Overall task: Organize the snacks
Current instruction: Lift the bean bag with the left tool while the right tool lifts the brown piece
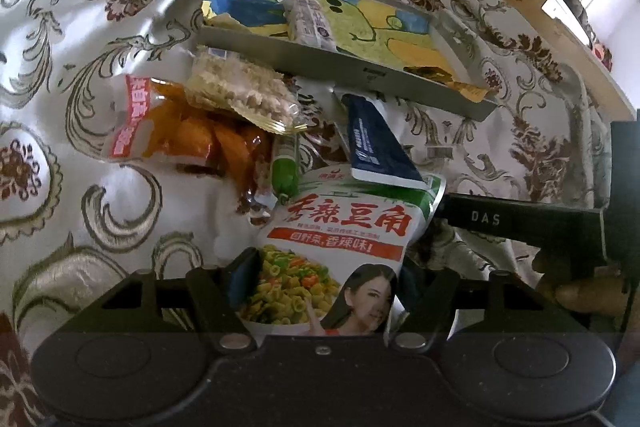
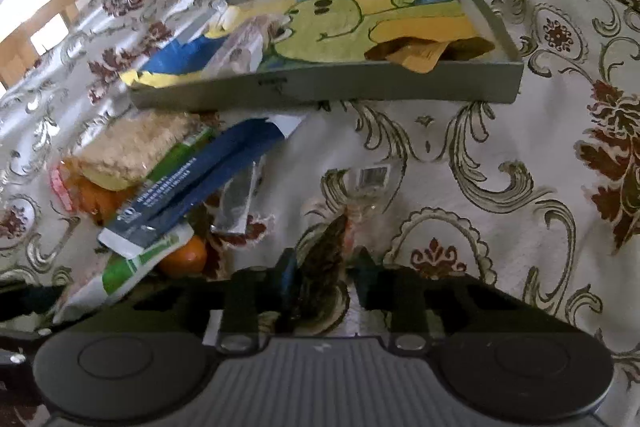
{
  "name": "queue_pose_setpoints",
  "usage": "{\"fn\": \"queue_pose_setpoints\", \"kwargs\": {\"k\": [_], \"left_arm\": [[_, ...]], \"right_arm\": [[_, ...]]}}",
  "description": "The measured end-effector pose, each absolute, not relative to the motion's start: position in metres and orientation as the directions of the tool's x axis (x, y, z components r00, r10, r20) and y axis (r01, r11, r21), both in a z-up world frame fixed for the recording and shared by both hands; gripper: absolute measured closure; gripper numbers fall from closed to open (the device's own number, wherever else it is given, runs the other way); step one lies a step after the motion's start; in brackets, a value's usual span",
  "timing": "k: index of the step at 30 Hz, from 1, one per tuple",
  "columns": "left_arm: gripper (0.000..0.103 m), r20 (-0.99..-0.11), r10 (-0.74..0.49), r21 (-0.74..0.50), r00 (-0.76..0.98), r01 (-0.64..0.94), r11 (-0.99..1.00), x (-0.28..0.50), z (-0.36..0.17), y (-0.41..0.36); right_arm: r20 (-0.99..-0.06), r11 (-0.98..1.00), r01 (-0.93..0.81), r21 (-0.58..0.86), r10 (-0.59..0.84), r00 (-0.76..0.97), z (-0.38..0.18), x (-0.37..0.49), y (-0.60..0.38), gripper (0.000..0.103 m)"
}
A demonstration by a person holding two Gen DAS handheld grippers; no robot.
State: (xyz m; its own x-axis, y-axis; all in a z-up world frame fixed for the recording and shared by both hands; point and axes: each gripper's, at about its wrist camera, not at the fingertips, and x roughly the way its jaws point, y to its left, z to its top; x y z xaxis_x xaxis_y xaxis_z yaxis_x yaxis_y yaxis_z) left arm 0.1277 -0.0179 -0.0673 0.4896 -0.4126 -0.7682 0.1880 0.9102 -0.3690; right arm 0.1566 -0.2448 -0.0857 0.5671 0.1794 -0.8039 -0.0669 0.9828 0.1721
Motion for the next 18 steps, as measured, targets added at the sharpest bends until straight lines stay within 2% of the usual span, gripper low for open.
{"fn": "queue_pose_setpoints", "kwargs": {"k": [7,8,9,11,18], "left_arm": [[0.035,-0.75,-0.443,-0.434,0.491,0.141,0.89,0.108,-0.066,-0.021],[0.035,-0.748,-0.445,-0.438,0.493,0.138,0.888,0.104,-0.065,-0.023],[0.036,-0.744,-0.451,-0.446,0.493,0.136,0.885,0.101,-0.065,-0.023],[0.036,-0.737,-0.462,-0.464,0.493,0.127,0.877,0.093,-0.064,-0.023],[0.036,-0.72,-0.457,-0.453,0.523,0.145,0.88,0.072,-0.058,-0.029]], "right_arm": [[-0.799,0.981,-0.075,0.178,0.188,0.571,-0.076,0.145,-0.248,0.077],[-0.797,0.981,-0.074,0.179,0.188,0.574,-0.074,0.143,-0.249,0.078],[-0.791,0.979,-0.074,0.188,0.195,0.58,-0.072,0.141,-0.251,0.087],[-0.777,0.975,-0.067,0.211,0.209,0.594,-0.065,0.137,-0.256,0.089],[-0.758,0.97,-0.047,0.24,0.217,0.615,-0.056,0.131,-0.27,0.091]]}}
